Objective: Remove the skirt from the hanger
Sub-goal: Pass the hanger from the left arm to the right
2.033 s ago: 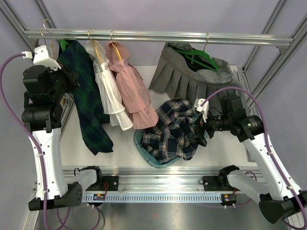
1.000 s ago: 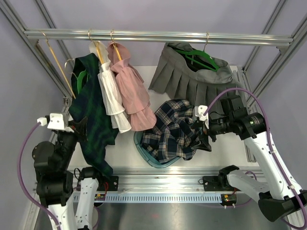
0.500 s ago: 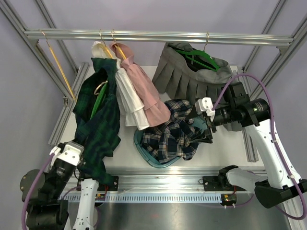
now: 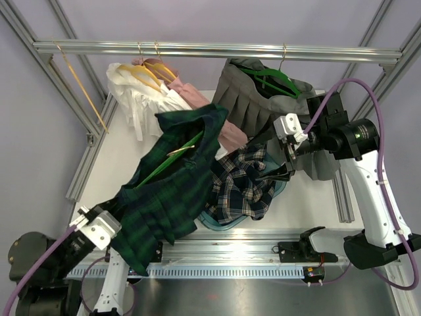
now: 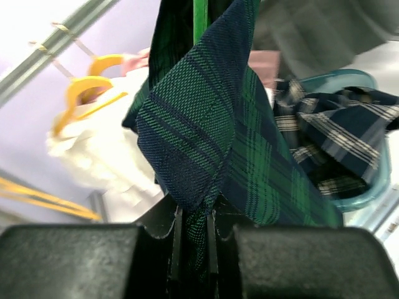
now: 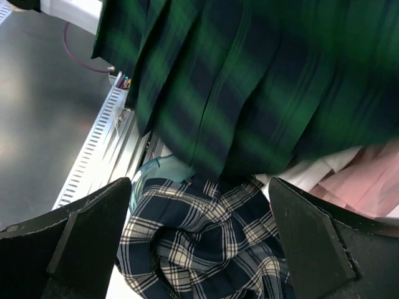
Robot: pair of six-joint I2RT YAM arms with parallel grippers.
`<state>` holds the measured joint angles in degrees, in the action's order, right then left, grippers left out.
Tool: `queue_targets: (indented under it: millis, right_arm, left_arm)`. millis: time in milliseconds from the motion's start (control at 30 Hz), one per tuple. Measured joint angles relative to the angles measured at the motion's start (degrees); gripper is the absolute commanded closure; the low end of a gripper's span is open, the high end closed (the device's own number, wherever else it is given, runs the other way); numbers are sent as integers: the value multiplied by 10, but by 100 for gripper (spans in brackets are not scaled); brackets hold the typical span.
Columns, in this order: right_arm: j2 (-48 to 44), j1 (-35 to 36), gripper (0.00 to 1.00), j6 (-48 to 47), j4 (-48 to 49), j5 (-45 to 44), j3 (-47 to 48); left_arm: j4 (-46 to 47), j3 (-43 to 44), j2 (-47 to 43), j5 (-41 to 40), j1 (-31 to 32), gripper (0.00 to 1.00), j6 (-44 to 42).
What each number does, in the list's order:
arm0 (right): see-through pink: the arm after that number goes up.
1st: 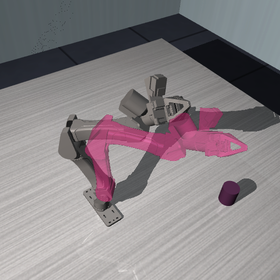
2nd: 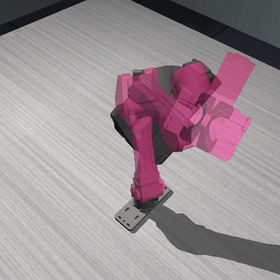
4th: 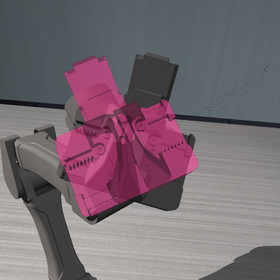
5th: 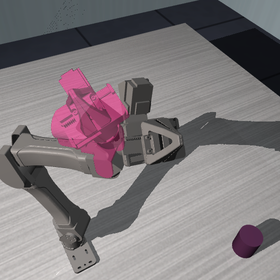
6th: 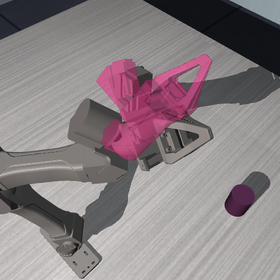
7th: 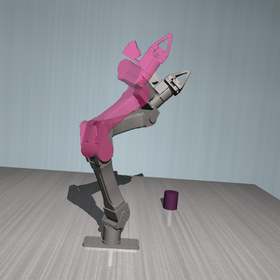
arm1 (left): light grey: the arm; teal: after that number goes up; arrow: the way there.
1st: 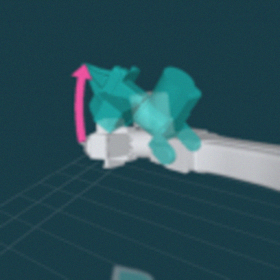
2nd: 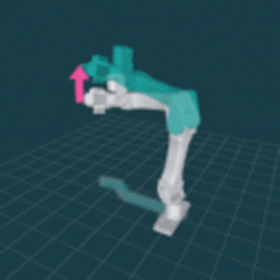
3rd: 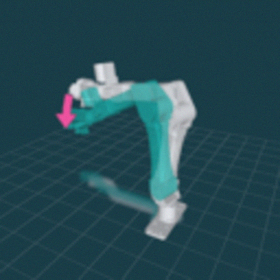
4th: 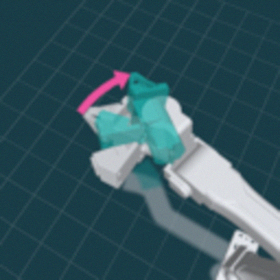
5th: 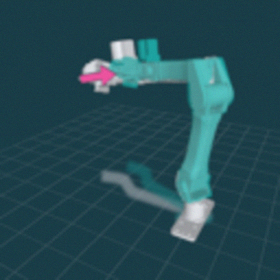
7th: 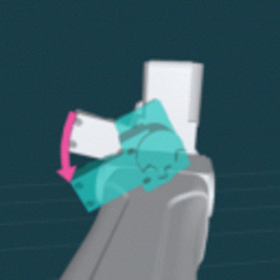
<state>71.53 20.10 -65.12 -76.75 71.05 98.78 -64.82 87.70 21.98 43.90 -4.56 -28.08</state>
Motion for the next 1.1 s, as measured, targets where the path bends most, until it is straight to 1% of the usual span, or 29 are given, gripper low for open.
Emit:
queue_targets:
  millis: [200,333,433,533,667,733,900,1000,1033,1100]
  right_arm:
    - [19,54,0,39,0,3,47]
    - [28,85,0,106,25,1,66]
    - [39,87,1,166,72,1,78]
    - [64,87,3,247,147,2,89]
    - [114,91,9,367,269,5,104]
    - [144,101,11,397,303,3,119]
    - [207,164,16,407,308,-30,167]
    - [222,191,23,404,305,-47,184]
    - [226,196,27,402,304,-53,189]
    - [235,203,32,393,300,-61,201]
  left_arm:
    - [5,-81,9,44,0,100,-4]
    - [16,-122,27,53,0,100,-9]
    - [30,-141,31,57,0,100,-11]
    - [37,-154,31,66,0,100,-15]
    - [41,-165,31,75,0,100,-21]
    - [41,-170,31,79,0,100,-22]
    - [41,-180,23,85,0,100,-21]
    - [41,-186,17,88,0,100,-21]
    - [42,-190,14,89,0,100,-21]
    - [44,-196,12,93,0,100,-21]
